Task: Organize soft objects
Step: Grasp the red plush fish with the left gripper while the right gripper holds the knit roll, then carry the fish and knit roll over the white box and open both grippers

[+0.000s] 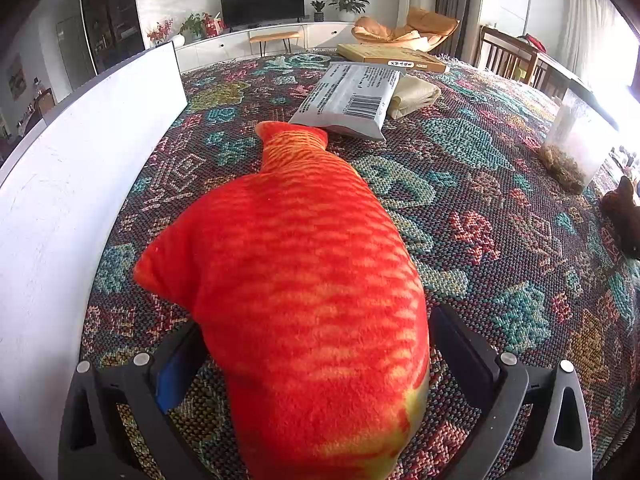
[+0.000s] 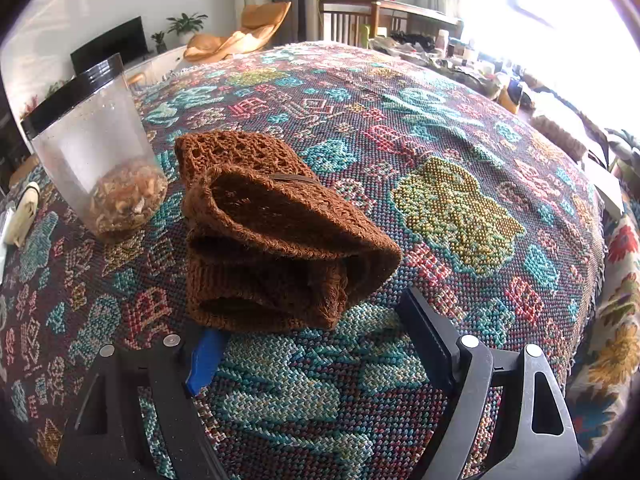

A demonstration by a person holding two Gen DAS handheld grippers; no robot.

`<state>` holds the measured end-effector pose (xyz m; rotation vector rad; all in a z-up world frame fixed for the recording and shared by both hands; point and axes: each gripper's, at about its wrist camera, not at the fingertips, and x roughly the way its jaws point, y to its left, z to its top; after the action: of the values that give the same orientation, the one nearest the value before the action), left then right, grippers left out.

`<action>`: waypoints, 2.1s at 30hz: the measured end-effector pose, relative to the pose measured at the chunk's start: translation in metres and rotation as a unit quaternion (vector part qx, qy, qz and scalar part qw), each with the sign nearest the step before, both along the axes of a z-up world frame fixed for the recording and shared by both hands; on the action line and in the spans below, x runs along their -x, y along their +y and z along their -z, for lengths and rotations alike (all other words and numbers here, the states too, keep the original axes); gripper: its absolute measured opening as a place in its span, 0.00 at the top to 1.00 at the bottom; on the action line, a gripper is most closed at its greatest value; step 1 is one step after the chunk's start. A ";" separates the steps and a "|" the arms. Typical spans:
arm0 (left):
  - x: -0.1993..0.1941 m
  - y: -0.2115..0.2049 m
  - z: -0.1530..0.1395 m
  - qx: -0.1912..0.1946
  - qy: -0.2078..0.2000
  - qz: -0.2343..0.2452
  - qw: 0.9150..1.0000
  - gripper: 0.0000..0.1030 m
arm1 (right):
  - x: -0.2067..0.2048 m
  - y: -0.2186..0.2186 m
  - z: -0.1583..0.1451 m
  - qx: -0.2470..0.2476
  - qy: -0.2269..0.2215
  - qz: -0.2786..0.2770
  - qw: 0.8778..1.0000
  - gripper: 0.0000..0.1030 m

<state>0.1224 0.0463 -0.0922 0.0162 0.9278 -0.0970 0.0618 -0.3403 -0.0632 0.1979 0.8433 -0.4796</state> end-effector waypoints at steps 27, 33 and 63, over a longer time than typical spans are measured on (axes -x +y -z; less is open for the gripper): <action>0.001 0.000 0.000 0.001 0.000 0.000 1.000 0.00 | 0.029 -0.009 -0.013 -0.054 -0.003 -0.043 0.998 0.19; 0.000 0.000 -0.002 -0.001 0.027 0.025 0.999 0.00 | 0.027 -0.024 -0.059 -0.086 -0.021 -0.092 0.992 0.19; 0.070 0.174 -0.174 0.139 -0.084 -0.045 0.986 0.59 | -0.053 0.273 -0.237 -0.096 -0.053 -0.406 0.907 0.39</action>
<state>0.0521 0.2198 0.0822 -0.2726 0.7382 -0.1379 0.1149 -0.0673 0.1738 0.0388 0.7872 0.3969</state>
